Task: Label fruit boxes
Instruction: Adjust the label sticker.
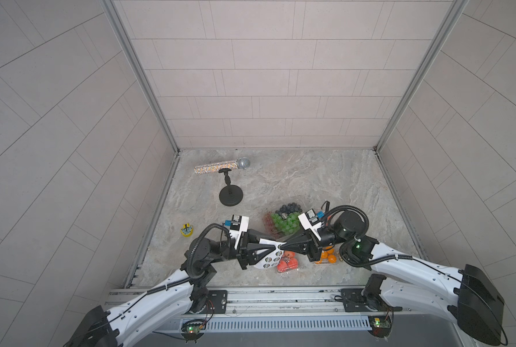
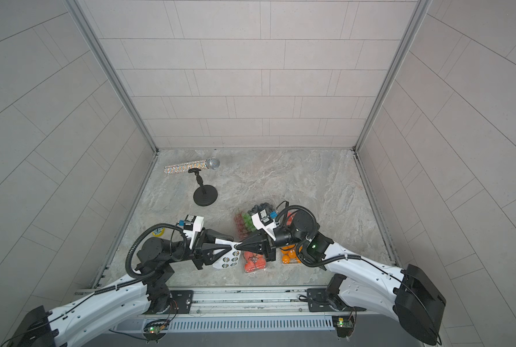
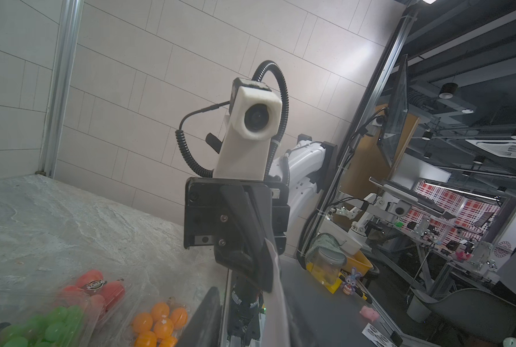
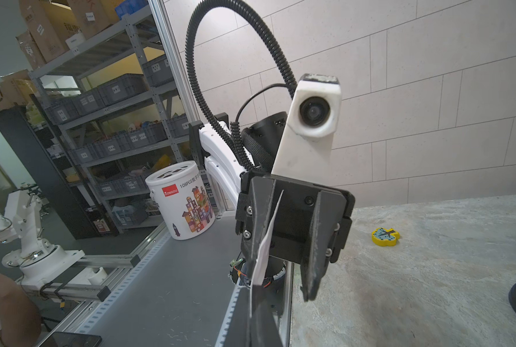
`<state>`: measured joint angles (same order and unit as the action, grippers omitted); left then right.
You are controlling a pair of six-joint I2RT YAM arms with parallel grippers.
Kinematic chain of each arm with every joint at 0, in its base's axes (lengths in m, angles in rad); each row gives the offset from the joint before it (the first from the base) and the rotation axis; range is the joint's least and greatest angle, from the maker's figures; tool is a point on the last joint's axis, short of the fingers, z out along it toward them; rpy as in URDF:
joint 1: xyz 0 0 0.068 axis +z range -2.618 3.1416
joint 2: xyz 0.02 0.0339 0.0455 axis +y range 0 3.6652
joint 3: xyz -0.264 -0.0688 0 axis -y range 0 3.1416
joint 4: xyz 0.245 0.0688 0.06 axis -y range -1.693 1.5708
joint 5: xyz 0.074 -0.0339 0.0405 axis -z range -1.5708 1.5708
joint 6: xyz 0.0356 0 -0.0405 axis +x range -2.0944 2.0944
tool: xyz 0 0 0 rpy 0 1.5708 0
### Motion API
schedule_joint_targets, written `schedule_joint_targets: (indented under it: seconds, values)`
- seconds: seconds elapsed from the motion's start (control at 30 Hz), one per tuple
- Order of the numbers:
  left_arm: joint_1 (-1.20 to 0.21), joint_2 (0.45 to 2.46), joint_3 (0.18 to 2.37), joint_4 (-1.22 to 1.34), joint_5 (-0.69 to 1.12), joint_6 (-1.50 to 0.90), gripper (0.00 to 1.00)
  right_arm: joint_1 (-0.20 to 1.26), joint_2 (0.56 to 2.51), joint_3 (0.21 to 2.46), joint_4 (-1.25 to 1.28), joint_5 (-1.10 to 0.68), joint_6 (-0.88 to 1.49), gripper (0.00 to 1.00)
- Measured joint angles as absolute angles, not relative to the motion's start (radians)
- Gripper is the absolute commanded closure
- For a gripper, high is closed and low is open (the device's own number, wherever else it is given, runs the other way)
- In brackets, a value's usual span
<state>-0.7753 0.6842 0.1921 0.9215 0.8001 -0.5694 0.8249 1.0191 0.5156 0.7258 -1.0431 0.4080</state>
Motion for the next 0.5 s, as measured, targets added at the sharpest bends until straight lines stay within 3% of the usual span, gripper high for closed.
schedule_joint_targets:
  seconds: [0.5]
  values:
    - [-0.775,0.761,0.192,0.968,0.849,-0.588,0.79,0.825,1.0,0.516,0.675,-1.024,0.376,1.0]
